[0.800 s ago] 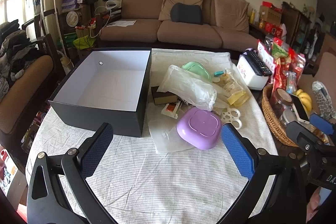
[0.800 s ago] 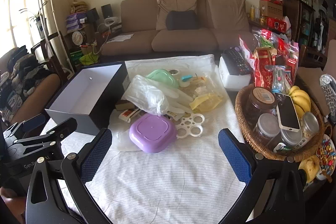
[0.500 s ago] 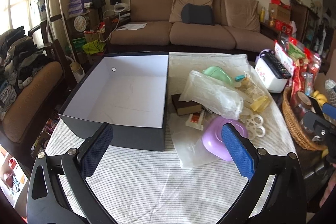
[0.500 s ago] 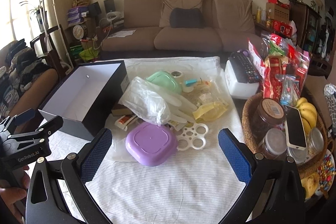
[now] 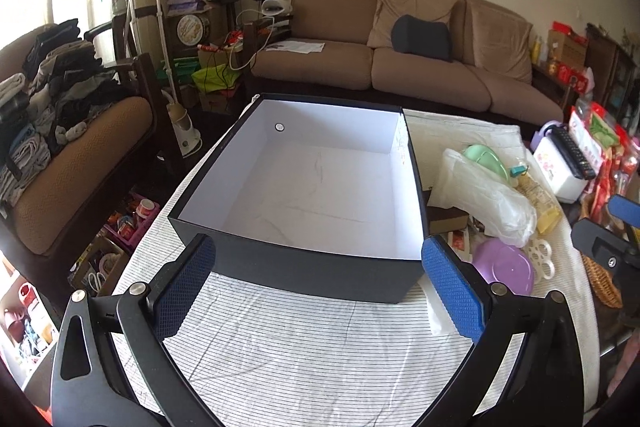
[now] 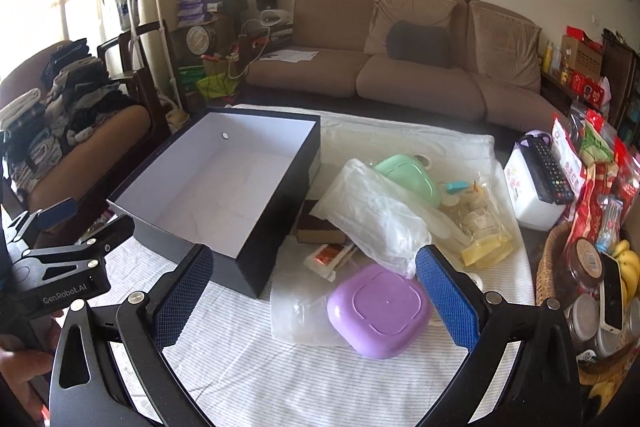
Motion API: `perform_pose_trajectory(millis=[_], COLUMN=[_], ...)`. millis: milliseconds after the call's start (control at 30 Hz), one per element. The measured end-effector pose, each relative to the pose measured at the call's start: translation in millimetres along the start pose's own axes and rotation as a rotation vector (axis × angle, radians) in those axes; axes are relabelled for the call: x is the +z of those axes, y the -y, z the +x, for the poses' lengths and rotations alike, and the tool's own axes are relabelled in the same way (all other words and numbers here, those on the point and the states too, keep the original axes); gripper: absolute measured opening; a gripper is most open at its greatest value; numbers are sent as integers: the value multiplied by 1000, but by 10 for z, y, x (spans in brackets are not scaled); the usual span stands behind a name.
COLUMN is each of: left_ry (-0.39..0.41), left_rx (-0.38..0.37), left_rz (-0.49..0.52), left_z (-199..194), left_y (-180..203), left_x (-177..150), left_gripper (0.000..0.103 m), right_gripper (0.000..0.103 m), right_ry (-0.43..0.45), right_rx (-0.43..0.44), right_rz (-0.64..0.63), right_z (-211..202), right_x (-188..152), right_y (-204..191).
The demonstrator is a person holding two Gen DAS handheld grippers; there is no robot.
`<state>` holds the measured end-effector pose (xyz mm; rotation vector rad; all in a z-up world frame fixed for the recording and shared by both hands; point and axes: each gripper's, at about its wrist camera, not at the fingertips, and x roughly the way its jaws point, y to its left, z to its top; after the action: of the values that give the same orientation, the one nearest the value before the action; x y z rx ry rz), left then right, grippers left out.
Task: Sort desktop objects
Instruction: 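Move the left gripper toward the white plastic glove bag on the table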
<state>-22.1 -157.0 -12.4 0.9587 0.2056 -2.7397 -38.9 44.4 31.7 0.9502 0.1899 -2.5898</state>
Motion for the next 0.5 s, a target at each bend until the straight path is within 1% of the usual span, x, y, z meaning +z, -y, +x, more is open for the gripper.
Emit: perform_pose_trajectory(millis=[100, 233, 300, 367, 500], left_ry=[-14, -27, -32, -42, -68], left_rx=[-11, -63, -107, -155, -216], left_rz=[8, 25, 24, 32, 99], left_z=[38, 74, 84, 122, 223], left_y=[14, 269, 451, 682, 1212], left_x=[5, 23, 45, 49, -62], left_gripper=[103, 103, 103, 103, 103], right_gripper=[103, 103, 103, 103, 103], right_ry=[-9, -25, -7, -15, -25], right_rx=[2, -26, -61, -87, -102], right_rz=[9, 60, 92, 130, 202], right_z=[49, 41, -52, -110, -172], right_x=[3, -61, -171, -286, -486], right_y=[44, 421, 669, 923, 1295])
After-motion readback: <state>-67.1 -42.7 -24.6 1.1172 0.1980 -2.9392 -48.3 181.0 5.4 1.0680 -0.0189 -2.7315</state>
